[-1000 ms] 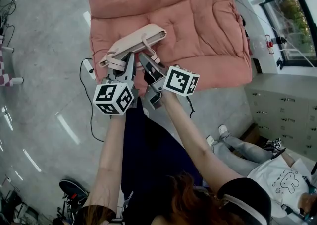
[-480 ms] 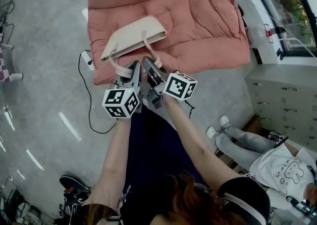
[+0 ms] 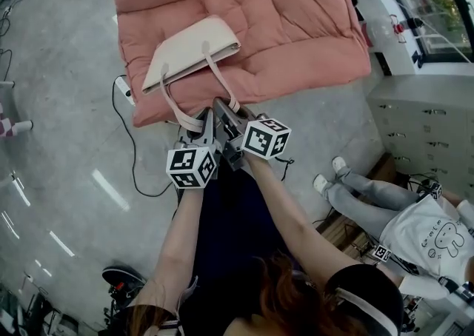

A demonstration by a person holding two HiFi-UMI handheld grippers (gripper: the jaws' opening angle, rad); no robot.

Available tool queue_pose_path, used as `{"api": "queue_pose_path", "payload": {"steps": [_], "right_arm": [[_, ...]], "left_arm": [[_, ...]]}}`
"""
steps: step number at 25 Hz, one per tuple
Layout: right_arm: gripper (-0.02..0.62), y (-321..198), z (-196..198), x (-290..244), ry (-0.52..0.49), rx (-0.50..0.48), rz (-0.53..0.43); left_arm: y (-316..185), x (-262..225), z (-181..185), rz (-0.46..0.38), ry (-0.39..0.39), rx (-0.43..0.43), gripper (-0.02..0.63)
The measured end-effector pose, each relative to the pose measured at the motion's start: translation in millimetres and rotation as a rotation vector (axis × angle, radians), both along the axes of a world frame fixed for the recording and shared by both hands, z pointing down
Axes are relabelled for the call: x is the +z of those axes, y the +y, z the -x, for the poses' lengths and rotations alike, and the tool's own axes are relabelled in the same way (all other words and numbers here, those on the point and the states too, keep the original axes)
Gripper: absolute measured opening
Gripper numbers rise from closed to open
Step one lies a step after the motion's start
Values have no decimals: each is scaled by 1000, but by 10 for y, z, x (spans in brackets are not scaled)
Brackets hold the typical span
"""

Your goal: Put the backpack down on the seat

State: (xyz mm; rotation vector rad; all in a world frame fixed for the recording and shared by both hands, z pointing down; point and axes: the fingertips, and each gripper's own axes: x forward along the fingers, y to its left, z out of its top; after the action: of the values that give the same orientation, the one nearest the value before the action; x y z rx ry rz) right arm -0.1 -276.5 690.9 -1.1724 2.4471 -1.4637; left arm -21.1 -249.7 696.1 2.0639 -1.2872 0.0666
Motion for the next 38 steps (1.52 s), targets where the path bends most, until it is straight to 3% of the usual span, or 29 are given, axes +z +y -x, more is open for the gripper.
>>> {"api": "queue_pose_path", "payload": {"steps": [15, 19, 24, 25, 26, 27, 28, 31, 38], "right_arm": [[32, 530, -340, 791, 239, -14, 85], [34, 465, -342, 819, 283, 9, 72], [35, 371, -349, 866, 326, 33, 31], [42, 365, -366, 874, 323, 46, 36], [72, 358, -397, 882, 319, 65, 43], [137, 348, -438, 892, 319, 88, 49], [183, 337, -485, 901, 322, 110, 53], [230, 340, -627, 913, 330, 152, 59], [244, 405, -771, 786, 340, 161, 41]], "left_arm": [[539, 889, -464, 229, -39, 131, 20], [475, 916, -464, 230, -64, 119, 20], [411, 981, -410, 290, -88, 107, 22], [411, 1002, -391, 305, -101, 105, 44], [415, 1031, -366, 322, -112, 100, 108], [419, 1064, -335, 338, -120, 93, 196], [426, 1096, -299, 351, -126, 88, 236], [477, 1161, -182, 379, -149, 79, 255], [538, 1038, 100, 353, -196, 16, 261]]}}
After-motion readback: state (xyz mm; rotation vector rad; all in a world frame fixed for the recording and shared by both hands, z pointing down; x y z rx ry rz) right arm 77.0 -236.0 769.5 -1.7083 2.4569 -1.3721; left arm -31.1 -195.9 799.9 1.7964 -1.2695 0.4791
